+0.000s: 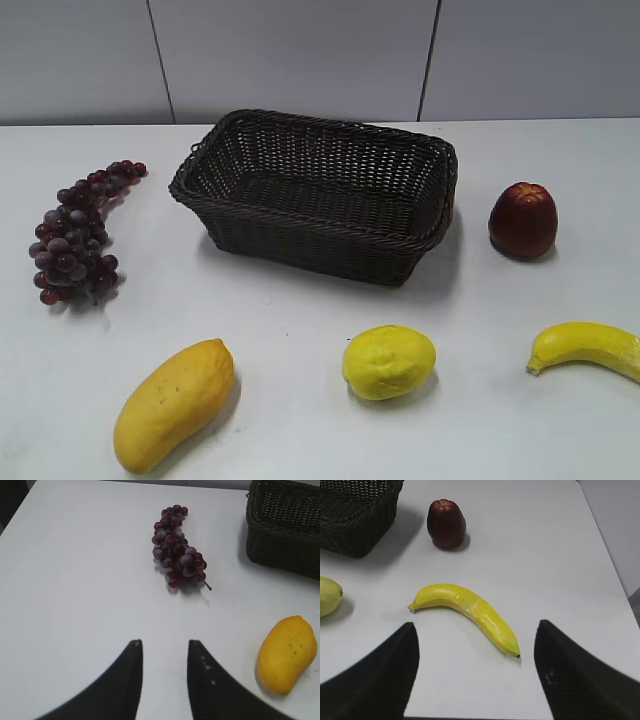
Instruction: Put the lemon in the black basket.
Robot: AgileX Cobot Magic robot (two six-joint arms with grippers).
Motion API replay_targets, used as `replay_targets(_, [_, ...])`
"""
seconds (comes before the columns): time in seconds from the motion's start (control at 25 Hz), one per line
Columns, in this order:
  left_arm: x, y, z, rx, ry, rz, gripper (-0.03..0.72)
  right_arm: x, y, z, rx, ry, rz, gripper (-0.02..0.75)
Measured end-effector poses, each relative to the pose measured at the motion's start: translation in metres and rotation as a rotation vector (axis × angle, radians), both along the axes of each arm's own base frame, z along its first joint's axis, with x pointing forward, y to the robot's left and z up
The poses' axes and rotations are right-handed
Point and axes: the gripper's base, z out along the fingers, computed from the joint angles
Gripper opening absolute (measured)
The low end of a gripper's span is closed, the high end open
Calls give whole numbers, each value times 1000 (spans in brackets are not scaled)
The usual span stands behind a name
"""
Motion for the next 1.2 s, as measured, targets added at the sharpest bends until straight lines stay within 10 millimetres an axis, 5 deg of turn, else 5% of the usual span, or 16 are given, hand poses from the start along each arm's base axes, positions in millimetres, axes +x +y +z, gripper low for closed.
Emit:
replay_targets(0.96, [0, 0, 0, 0, 0, 0, 241, 0, 0, 0, 3, -3, 1, 585])
replay_targets(1.2, [0, 0, 0, 0, 0, 0, 237, 18, 6, 27, 94, -171, 32, 585])
